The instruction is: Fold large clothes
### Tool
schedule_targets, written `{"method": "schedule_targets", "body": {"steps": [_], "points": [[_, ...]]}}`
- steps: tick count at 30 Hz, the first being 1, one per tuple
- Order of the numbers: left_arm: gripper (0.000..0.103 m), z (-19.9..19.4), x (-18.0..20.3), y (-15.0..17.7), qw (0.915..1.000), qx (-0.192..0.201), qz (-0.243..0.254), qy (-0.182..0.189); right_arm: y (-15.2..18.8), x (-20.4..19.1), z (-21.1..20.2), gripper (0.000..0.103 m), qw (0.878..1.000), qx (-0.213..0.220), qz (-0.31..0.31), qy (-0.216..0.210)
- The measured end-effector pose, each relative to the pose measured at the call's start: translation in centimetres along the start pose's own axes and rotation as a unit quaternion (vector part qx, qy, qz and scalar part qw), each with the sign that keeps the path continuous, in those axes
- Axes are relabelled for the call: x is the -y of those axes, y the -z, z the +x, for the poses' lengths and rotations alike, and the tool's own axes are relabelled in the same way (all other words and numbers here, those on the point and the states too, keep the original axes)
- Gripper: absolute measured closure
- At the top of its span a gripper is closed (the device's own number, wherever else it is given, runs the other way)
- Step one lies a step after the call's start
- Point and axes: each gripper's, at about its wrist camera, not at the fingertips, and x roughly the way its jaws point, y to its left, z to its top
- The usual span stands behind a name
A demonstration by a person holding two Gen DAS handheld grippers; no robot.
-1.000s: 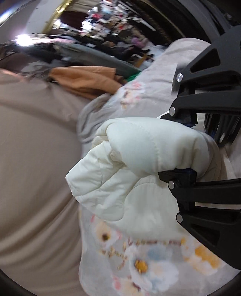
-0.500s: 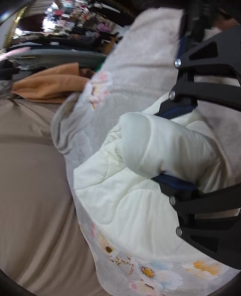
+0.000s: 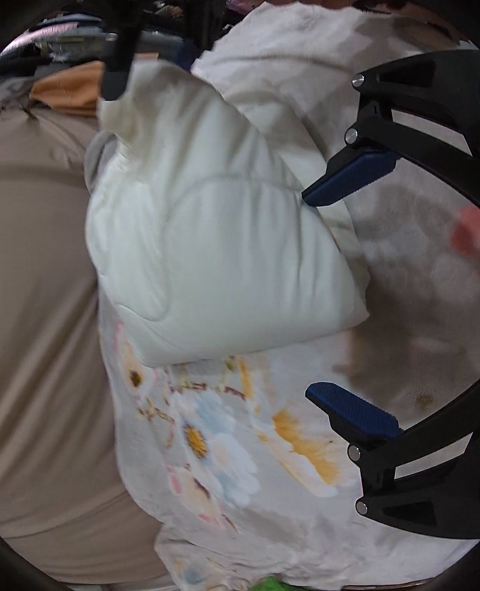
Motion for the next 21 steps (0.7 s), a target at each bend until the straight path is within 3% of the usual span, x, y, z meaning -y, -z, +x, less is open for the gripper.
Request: {"method": "schedule_targets", "body": {"steps": [1, 2, 5, 7, 9, 11, 13, 16, 18, 21], "points": [[0.009, 0.5, -0.2, -0.1, 1.0, -0.001, -0.006, -0.001, -0.3, -0.4, 0.1, 0.05, 1.0, 0.003, -0.013, 0.013], [0.01, 0.9, -0.3, -0.2, 0.9999, -0.003, -0.008, -0.007, -0.7, -0.6, -0.2, 0.078, 1.0, 0.008, -0.022, 0.007], [0.02, 1.8, -0.4, -0.4, 0.9999, -0.008, -0.002, -0.013, -0.2, 0.8, -2.8, 0.088, 0.999, 0.04, -0.013, -0.017], [0.02, 2.6, -0.6, -0.5, 0.9999, -0.014, -0.003, -0.007, 1.2, 3.5, -3.6, 0.09, 0.998, 0.054, 0.014, 0.009], [0.02, 3.4, -0.7, -0.2, 0.9996, -0.025, -0.009, 0.007, 3.4, 8.2, -2.3, 0.091, 0.996, 0.028, 0.073, 0.032], [0.019, 4.5, -0.6, 0.0, 0.9992, -0.035, -0.015, 0.008, 5.8, 12.2, -0.3, 0.089, 0.99, -0.008, 0.14, 0.007], [0.019, 4.7, -0.4, 0.2, 0.9992, -0.037, -0.012, 0.004, 7.2, 14.5, -0.2, 0.09, 0.979, -0.016, 0.2, -0.037], [0.021, 2.8, -0.9, 0.0, 0.9991, -0.036, -0.006, 0.021, 6.9, 13.5, -2.0, 0.081, 0.984, -0.003, 0.175, -0.038], [0.021, 0.3, -2.0, -0.1, 0.9983, -0.027, -0.011, 0.05, 6.8, 12.2, -3.9, 0.062, 0.989, 0.014, 0.145, -0.01], [0.019, -3.8, -3.6, -0.7, 0.9974, 0.012, -0.016, 0.069, 6.6, 10.2, -7.3, 0.058, 0.993, 0.05, 0.105, 0.031]]}}
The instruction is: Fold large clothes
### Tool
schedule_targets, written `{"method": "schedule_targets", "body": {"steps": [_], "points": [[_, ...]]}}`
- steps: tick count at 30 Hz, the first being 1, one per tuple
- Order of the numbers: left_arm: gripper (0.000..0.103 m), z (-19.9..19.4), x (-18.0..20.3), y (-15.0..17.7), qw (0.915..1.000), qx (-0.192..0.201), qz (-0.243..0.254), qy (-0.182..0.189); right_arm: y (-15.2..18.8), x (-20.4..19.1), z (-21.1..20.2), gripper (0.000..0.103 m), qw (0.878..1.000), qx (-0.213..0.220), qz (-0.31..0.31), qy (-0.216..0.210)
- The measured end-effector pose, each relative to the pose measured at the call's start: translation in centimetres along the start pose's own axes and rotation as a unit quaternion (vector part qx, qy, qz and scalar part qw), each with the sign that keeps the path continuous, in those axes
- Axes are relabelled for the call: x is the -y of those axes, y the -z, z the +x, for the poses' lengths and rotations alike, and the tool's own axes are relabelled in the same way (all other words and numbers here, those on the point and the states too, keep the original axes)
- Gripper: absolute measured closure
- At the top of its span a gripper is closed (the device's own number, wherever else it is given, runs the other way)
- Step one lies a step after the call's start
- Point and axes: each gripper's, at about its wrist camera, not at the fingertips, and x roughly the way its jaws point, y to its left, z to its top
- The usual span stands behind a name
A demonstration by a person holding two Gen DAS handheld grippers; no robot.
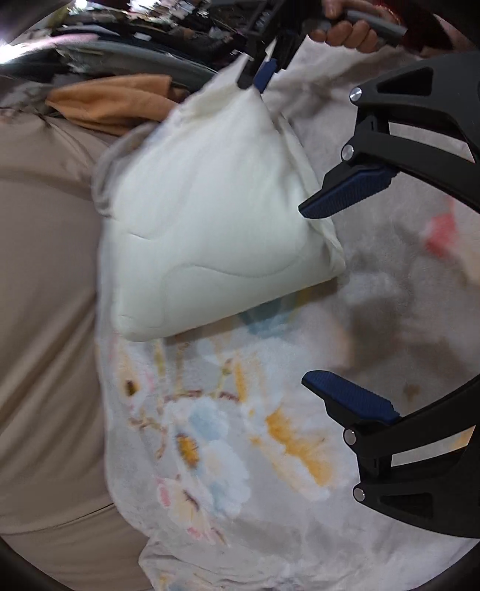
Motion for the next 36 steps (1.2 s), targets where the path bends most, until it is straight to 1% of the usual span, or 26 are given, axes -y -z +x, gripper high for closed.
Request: {"method": "schedule_targets", "body": {"steps": [1, 2, 3, 5, 7, 9, 11, 14, 15, 16, 17, 18, 19, 20, 21, 22, 23, 24, 26, 31, 34, 36], "points": [[0.016, -1.4, -0.2, -0.7, 0.9997, 0.022, -0.003, -0.006, -0.3, -0.7, -1.2, 0.058, 1.0, 0.019, -0.011, 0.014], [0.015, -2.5, -0.3, -1.6, 0.9991, 0.04, -0.005, -0.01, -1.1, -1.6, -2.2, 0.057, 0.998, 0.042, -0.024, 0.026], [0.015, -3.1, -0.3, -2.8, 0.9984, 0.057, -0.006, -0.007, -2.0, -2.6, -2.8, 0.052, 0.998, 0.054, -0.035, 0.024], [0.014, -3.3, 0.6, -5.2, 0.997, 0.077, 0.001, -0.004, -4.1, -4.8, -2.9, 0.047, 0.996, 0.072, -0.054, 0.018], [0.014, -2.5, 1.9, -7.7, 0.9959, 0.089, 0.012, -0.005, -6.3, -7.0, -2.2, 0.046, 0.993, 0.082, -0.077, 0.021], [0.014, -0.7, 3.4, -10.2, 0.995, 0.097, 0.019, -0.015, -8.8, -9.5, 0.0, 0.043, 0.992, 0.083, -0.095, 0.022], [0.014, 1.1, 4.4, -11.9, 0.9942, 0.101, 0.019, -0.032, -11.1, -11.1, 2.5, 0.042, 0.991, 0.079, -0.1, 0.028], [0.014, 4.4, 5.4, -13.6, 0.9955, 0.083, 0.01, -0.045, -13.6, -11.9, 6.8, 0.042, 0.99, 0.073, -0.106, 0.06], [0.014, 5.7, 5.5, -13.9, 0.9965, 0.07, 0.004, -0.045, -14.1, -11.9, 8.3, 0.042, 0.989, 0.067, -0.107, 0.073], [0.014, 6.6, 5.5, -13.9, 0.9973, 0.061, 0.0, -0.042, -14.6, -11.5, 10.0, 0.042, 0.989, 0.059, -0.108, 0.086], [0.014, 7.5, 5.5, -13.8, 0.9979, 0.052, -0.004, -0.04, -14.6, -11.1, 11.3, 0.042, 0.988, 0.05, -0.11, 0.095], [0.014, 8.5, 5.5, -13.6, 0.9982, 0.043, -0.007, -0.042, -14.4, -10.4, 12.9, 0.042, 0.986, 0.041, -0.118, 0.112], [0.014, 9.2, 5.6, -13.3, 0.9982, 0.039, -0.006, -0.046, -13.9, -9.2, 14.4, 0.042, 0.983, 0.03, -0.124, 0.134], [0.014, 9.9, 5.7, -13.0, 0.9981, 0.034, -0.003, -0.052, -13.3, -8.0, 15.5, 0.043, 0.981, 0.02, -0.123, 0.147], [0.014, 10.8, 5.7, -12.6, 0.9979, 0.03, 0.002, -0.057, -12.5, -6.3, 16.6, 0.044, 0.982, 0.009, -0.115, 0.148], [0.011, 11.4, 5.8, -12.3, 0.9982, 0.027, 0.004, -0.054, -11.9, -4.5, 17.1, 0.045, 0.985, 0.003, -0.099, 0.139], [0.009, 11.9, 5.8, -12.0, 0.9987, 0.023, 0.001, -0.046, -11.4, -2.9, 17.2, 0.045, 0.99, 0.005, -0.078, 0.118], [0.008, 12.3, 5.8, -11.8, 0.9987, 0.023, -0.002, -0.045, -11.2, -1.4, 16.9, 0.046, 0.994, 0.007, -0.052, 0.092], [0.006, 12.9, 6.0, -11.6, 0.9984, 0.026, 0.005, -0.05, -11.1, -0.2, 16.7, 0.046, 0.997, 0.002, -0.036, 0.075], [0.005, 14.0, 5.6, -10.4, 0.9971, 0.039, 0.002, -0.066, -10.9, -1.1, 16.9, 0.045, 0.995, 0.0, -0.05, 0.081], [0.005, 14.3, 5.8, -10.0, 0.9957, 0.046, 0.01, -0.081, -10.8, -1.6, 15.7, 0.044, 0.997, 0.018, -0.051, 0.062], [0.005, 14.3, 5.8, -9.8, 0.9952, 0.049, 0.01, -0.084, -10.7, -2.0, 15.0, 0.04, 0.997, 0.026, -0.056, 0.04]]}}
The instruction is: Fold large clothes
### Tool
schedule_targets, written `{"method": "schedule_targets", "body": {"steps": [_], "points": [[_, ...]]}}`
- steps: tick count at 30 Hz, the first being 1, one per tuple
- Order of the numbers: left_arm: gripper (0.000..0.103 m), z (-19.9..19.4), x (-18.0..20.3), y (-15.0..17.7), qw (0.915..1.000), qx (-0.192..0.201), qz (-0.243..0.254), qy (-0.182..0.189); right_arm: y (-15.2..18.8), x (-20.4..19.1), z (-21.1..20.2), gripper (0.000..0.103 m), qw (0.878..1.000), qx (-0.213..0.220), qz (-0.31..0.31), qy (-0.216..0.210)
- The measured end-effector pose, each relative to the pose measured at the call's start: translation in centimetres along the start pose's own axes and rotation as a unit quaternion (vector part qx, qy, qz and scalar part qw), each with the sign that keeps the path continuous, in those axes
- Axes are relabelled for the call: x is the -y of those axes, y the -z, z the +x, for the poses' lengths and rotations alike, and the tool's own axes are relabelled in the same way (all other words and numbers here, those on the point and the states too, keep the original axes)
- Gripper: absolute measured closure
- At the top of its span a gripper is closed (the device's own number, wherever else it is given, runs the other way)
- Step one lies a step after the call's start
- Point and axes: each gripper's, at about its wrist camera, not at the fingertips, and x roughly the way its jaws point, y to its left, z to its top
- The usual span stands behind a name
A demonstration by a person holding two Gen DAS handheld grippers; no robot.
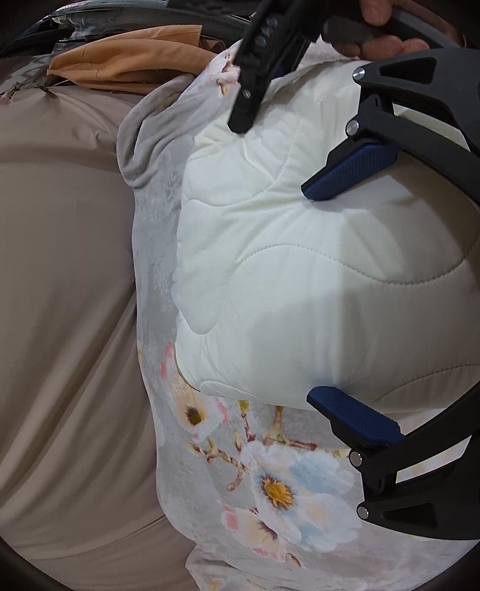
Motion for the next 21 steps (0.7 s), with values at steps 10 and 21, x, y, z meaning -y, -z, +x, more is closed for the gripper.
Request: {"method": "schedule_targets", "body": {"steps": [10, 21], "points": [[0.005, 0.0, -0.2, 0.6, 0.9999, 0.013, 0.0, -0.001, 0.8, -2.6, 0.5, 0.042, 0.997, -0.01, -0.076, 0.007], [0.005, -0.8, -1.3, 0.3, 0.9986, 0.025, -0.024, 0.041, 0.3, -4.5, -3.9, 0.096, 0.995, 0.056, -0.076, -0.024]]}}
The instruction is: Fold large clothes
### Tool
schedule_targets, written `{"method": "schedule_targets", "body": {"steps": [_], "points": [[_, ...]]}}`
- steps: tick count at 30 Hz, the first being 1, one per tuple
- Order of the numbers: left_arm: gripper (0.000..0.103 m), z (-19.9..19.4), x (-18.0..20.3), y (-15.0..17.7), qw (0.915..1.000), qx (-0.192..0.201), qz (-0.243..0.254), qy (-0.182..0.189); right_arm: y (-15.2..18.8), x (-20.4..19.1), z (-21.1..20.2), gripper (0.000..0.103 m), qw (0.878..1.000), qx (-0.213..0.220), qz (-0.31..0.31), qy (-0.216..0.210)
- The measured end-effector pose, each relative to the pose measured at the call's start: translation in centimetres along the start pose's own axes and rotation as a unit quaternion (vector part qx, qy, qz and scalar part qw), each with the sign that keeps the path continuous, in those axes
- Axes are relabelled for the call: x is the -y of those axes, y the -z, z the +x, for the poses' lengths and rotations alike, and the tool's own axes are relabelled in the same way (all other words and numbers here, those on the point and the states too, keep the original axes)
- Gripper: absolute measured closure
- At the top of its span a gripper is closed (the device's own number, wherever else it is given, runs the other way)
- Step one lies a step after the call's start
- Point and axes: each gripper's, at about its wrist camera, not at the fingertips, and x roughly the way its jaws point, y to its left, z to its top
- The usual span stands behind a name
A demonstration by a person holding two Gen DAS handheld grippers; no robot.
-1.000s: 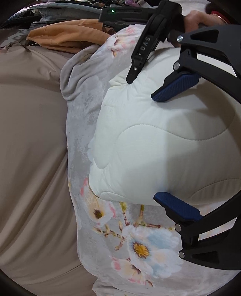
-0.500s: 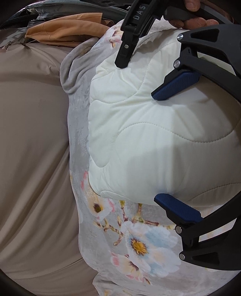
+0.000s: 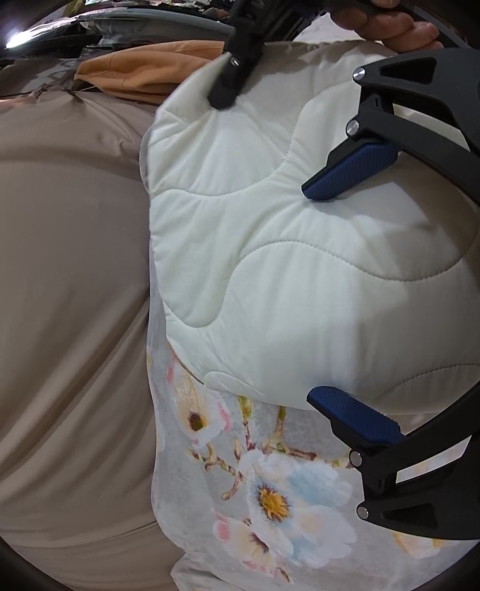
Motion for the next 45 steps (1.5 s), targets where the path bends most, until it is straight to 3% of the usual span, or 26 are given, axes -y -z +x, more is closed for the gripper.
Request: {"method": "schedule_targets", "body": {"steps": [2, 6, 10, 12, 16, 21, 25, 29, 32, 34, 35, 37, 39, 40, 42, 43, 45], "points": [[0.005, 0.2, 0.6, 0.1, 0.9999, -0.003, 0.013, 0.001, 1.5, 2.3, 2.7, 0.096, 0.997, -0.053, 0.013, 0.06], [0.005, 0.6, 1.8, 0.1, 0.9987, -0.009, 0.042, -0.029, 2.1, 4.7, 4.4, 0.093, 0.992, -0.099, 0.056, 0.06], [0.005, 0.1, 1.8, 0.2, 0.9981, -0.013, 0.045, -0.039, 1.9, 3.7, 2.6, 0.086, 0.992, -0.077, 0.051, 0.09], [0.005, -0.6, 1.7, 0.3, 0.998, -0.013, 0.044, -0.042, 1.6, 2.6, -0.2, 0.073, 0.992, -0.047, 0.052, 0.106], [0.005, -3.0, 1.5, 0.7, 0.998, -0.013, 0.047, -0.04, 1.4, -0.3, -5.6, 0.073, 0.994, -0.01, 0.021, 0.11], [0.005, -7.9, 0.5, 2.8, 0.9971, -0.024, 0.071, -0.009, 4.2, -3.9, -9.5, 0.082, 0.991, -0.041, -0.053, 0.12], [0.005, -11.3, -1.1, 6.9, 0.9948, -0.048, 0.089, 0.016, 6.8, -3.5, -10.9, 0.081, 0.991, -0.061, -0.049, 0.111], [0.005, -10.9, -2.3, 10.8, 0.9905, -0.084, 0.108, -0.017, 8.1, -2.2, -11.1, 0.049, 0.992, -0.065, -0.017, 0.105], [0.006, -9.4, -3.8, 11.3, 0.9906, -0.096, 0.083, -0.051, 8.3, -1.4, -9.5, 0.047, 0.992, -0.085, 0.001, 0.094], [0.008, -9.2, -4.8, 10.6, 0.9932, -0.087, 0.055, -0.055, 8.2, -1.2, -8.4, 0.072, 0.992, -0.101, 0.002, 0.082], [0.009, -9.2, -5.1, 10.1, 0.9942, -0.081, 0.046, -0.053, 8.0, -1.2, -8.7, 0.092, 0.993, -0.099, 0.012, 0.066], [0.009, -9.4, -5.4, 9.5, 0.9945, -0.076, 0.044, -0.058, 7.2, -1.6, -10.8, 0.095, 0.997, -0.062, 0.027, 0.025], [0.009, -9.0, -5.6, 9.6, 0.9939, -0.083, 0.048, -0.056, 6.9, -1.9, -12.5, 0.096, 0.998, -0.044, 0.036, 0.012], [0.009, -8.6, -5.6, 10.0, 0.9933, -0.09, 0.047, -0.055, 7.3, -1.6, -12.2, 0.096, 0.998, -0.052, 0.032, 0.028], [0.009, -7.6, -5.5, 10.6, 0.9917, -0.105, 0.049, -0.056, 9.3, -0.1, -9.4, 0.096, 0.99, -0.11, 0.03, 0.083], [0.009, -7.3, -5.5, 10.8, 0.9912, -0.111, 0.047, -0.054, 10.5, 1.0, -8.0, 0.096, 0.986, -0.138, 0.042, 0.087], [0.009, -7.3, -5.5, 11.0, 0.991, -0.117, 0.044, -0.047, 11.5, 1.8, -7.2, 0.097, 0.983, -0.151, 0.055, 0.086]]}}
